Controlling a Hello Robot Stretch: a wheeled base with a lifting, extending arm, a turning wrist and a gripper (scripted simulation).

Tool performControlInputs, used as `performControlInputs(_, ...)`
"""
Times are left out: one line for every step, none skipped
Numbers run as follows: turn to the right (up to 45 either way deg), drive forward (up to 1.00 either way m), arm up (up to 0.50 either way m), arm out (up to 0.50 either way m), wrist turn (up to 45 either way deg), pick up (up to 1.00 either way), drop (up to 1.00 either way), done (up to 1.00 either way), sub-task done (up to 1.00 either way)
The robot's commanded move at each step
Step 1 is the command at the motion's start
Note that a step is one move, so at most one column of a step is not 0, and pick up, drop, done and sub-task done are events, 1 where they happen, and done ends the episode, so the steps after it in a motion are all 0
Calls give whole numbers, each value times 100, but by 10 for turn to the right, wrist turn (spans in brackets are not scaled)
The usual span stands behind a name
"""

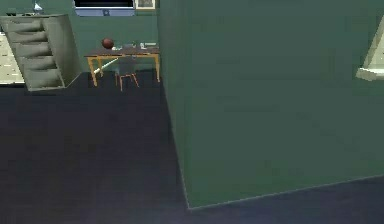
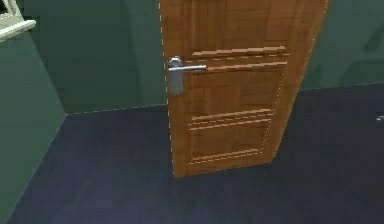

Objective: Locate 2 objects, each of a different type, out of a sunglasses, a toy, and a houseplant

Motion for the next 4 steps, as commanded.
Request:
performControlInputs(-360,0,0,0,0,0,0,0,0)
performControlInputs(0,100,0,0,0,0,0,0,0)
performControlInputs(0,100,0,0,0,0,0,0,0)
performControlInputs(-30,0,0,0,0,0,0,0,0)
